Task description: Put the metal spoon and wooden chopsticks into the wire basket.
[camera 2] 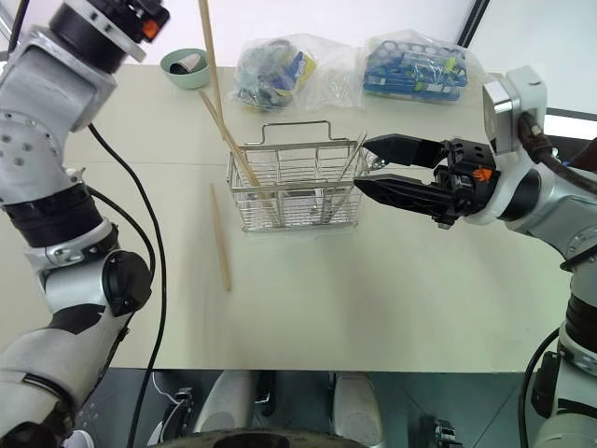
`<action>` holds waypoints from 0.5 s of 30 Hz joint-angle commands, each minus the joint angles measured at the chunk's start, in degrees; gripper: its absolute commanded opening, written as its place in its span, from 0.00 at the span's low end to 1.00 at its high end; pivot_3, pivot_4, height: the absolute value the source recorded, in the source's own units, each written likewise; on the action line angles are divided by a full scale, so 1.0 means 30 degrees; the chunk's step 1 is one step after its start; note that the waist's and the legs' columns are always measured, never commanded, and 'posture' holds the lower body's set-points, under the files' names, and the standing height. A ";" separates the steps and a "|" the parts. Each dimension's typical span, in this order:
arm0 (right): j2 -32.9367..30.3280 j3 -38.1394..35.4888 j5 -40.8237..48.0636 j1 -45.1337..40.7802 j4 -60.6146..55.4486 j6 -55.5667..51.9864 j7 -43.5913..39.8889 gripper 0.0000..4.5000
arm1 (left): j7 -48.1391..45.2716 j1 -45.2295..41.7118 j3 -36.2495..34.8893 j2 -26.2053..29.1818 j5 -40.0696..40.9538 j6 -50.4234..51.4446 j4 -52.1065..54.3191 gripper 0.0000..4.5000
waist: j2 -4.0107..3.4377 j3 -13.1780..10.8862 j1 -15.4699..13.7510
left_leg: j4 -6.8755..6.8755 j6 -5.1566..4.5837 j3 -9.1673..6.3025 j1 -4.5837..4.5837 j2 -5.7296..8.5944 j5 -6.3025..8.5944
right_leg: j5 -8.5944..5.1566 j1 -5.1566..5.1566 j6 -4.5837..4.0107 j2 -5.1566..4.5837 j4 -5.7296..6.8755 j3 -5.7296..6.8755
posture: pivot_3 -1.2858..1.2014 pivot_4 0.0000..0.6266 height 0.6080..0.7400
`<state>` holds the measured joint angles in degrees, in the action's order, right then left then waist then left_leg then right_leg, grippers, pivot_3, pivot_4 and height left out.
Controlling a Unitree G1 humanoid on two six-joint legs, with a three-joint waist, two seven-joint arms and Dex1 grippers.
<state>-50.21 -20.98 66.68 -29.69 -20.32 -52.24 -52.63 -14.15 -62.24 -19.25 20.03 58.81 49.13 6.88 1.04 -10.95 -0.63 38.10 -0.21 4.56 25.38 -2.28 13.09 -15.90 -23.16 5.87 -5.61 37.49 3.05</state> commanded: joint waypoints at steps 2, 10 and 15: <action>0.0125 -0.0746 0.0740 -0.0204 -0.0363 0.0388 0.0593 0.79 | -0.0760 0.1330 0.2294 -0.0218 -0.2135 -0.1270 0.1274 0.01 | 0.0000 0.0000 -0.0022 | 0.0001 -0.0001 0.0007 0.0004 0.0015 0.0000 | 0.0000 0.0001 0.0000 0.0002 -0.0001 0.0002 | 0.52 0.24 0.83; -0.0034 -0.0976 0.1390 -0.0084 -0.0309 0.0289 0.1297 0.79 | -0.1119 0.1802 0.3795 -0.1606 -0.6513 -0.5937 -0.0554 0.01 | 0.0003 -0.0002 -0.0049 | 0.0002 -0.0007 0.0015 0.0019 0.0037 0.0003 | -0.0001 0.0002 -0.0002 0.0001 -0.0017 0.0002 | 0.52 0.24 0.83; -0.0024 -0.0880 0.1762 -0.0633 0.0006 0.0233 0.1828 0.79 | -0.2082 0.2107 0.4471 -0.1924 -0.8152 -0.7616 -0.1340 0.01 | 0.0004 -0.0002 -0.0046 | 0.0002 -0.0011 0.0011 0.0023 0.0038 0.0005 | -0.0001 0.0001 -0.0002 0.0001 -0.0020 0.0003 | 0.52 0.24 0.83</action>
<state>-49.89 -21.53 70.29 -29.95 -19.96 -52.10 -47.57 -19.00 -55.06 -6.65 14.27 36.12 29.13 1.86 1.06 -10.96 -0.77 38.11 -0.25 4.59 25.45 -2.17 13.11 -15.91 -23.15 5.86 -5.60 37.43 3.06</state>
